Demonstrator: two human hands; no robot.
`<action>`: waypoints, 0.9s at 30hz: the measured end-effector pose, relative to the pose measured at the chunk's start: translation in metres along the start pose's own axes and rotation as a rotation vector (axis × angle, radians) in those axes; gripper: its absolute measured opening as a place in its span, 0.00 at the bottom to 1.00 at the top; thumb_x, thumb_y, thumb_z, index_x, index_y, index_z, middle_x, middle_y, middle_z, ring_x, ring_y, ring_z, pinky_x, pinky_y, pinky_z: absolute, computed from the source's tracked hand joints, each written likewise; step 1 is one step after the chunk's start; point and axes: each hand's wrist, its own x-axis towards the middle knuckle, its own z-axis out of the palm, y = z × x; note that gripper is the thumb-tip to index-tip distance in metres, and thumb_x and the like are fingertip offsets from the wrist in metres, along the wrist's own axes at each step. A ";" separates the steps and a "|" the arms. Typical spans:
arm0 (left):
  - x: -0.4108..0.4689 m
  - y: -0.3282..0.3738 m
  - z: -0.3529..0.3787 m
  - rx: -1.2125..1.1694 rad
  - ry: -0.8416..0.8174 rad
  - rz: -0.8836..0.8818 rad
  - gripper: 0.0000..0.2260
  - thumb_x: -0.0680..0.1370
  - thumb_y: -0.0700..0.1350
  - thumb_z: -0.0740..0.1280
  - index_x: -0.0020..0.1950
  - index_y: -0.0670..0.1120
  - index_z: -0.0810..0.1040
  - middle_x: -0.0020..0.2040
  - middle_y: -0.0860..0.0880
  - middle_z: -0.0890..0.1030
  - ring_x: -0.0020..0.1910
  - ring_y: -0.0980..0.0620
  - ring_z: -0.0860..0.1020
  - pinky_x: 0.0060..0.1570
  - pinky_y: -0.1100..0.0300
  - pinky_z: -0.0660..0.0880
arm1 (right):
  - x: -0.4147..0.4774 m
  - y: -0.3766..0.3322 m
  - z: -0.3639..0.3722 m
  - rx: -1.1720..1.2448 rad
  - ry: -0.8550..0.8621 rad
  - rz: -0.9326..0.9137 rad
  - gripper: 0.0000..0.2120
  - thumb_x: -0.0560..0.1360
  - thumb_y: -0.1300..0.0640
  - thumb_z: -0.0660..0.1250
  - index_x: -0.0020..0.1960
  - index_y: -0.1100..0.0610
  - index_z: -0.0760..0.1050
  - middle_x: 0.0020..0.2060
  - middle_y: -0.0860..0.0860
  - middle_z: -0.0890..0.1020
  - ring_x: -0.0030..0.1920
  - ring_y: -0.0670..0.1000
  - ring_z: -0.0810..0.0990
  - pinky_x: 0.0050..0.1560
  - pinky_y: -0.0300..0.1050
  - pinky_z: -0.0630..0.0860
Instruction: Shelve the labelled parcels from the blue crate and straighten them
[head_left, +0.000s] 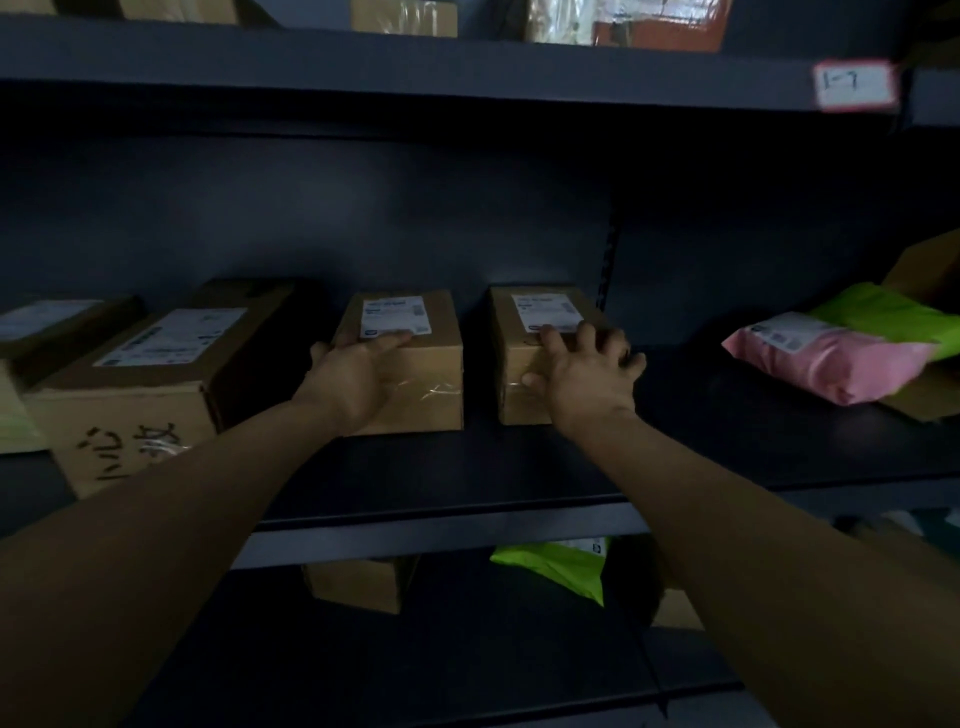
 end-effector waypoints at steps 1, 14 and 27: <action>0.000 0.001 -0.002 0.005 -0.021 -0.015 0.27 0.79 0.47 0.63 0.73 0.66 0.58 0.78 0.43 0.52 0.71 0.36 0.57 0.72 0.47 0.56 | 0.000 0.000 0.000 0.002 0.001 -0.001 0.29 0.79 0.40 0.57 0.75 0.46 0.52 0.72 0.58 0.57 0.71 0.68 0.52 0.67 0.72 0.54; -0.074 0.037 -0.020 0.279 0.133 0.142 0.24 0.77 0.44 0.64 0.73 0.48 0.64 0.72 0.44 0.65 0.72 0.43 0.59 0.72 0.43 0.42 | -0.068 -0.028 -0.024 0.109 0.230 -0.418 0.33 0.77 0.47 0.64 0.76 0.55 0.55 0.75 0.57 0.58 0.75 0.59 0.52 0.74 0.60 0.44; -0.135 0.038 -0.088 0.241 0.261 0.365 0.21 0.77 0.44 0.64 0.70 0.47 0.68 0.67 0.45 0.70 0.67 0.45 0.67 0.70 0.51 0.53 | -0.147 -0.061 -0.112 0.068 0.221 -0.380 0.33 0.76 0.48 0.67 0.75 0.54 0.58 0.73 0.54 0.62 0.74 0.57 0.54 0.72 0.54 0.53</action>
